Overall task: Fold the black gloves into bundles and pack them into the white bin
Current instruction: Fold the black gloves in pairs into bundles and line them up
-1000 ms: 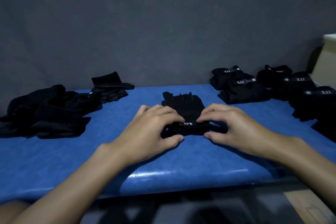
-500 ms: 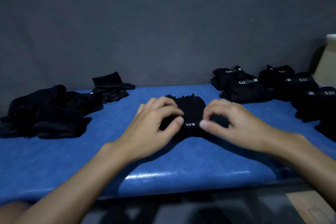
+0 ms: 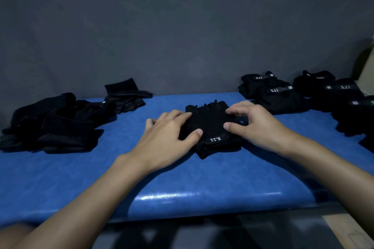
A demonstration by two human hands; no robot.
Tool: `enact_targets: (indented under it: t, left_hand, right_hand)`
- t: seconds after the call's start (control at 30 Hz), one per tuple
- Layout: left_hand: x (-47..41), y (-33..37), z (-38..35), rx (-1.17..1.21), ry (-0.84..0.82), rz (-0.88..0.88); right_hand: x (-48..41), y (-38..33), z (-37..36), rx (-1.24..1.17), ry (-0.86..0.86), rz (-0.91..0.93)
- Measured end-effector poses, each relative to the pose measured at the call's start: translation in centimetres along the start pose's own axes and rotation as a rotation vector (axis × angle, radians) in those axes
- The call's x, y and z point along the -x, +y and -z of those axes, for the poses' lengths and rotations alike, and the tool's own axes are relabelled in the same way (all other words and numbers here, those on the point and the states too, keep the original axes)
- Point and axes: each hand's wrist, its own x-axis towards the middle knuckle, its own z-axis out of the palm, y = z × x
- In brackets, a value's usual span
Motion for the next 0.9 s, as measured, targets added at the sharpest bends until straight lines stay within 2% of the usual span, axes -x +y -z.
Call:
enact_targets:
  t: [0.17,0.33,0.47,0.9]
  left_hand:
    - [0.0,0.1,-0.1,-0.061,-0.006,0.000]
    - [0.1,0.0,0.1,0.043,0.057,-0.092]
    - [-0.2,0.0,0.2,0.035,-0.020,-0.153]
    - [-0.2,-0.5,0.3,-0.220,-0.160,-0.164]
  right_hand:
    - [-0.2,0.7,-0.2,0.116,-0.052,-0.064]
    - [0.0,0.0,0.0,-0.061,0.065,0.130]
    - [0.1,-0.4,-0.4,-0.108,-0.026,0.133]
    - [0.3,0.3,0.4,0.256,-0.391,0.052]
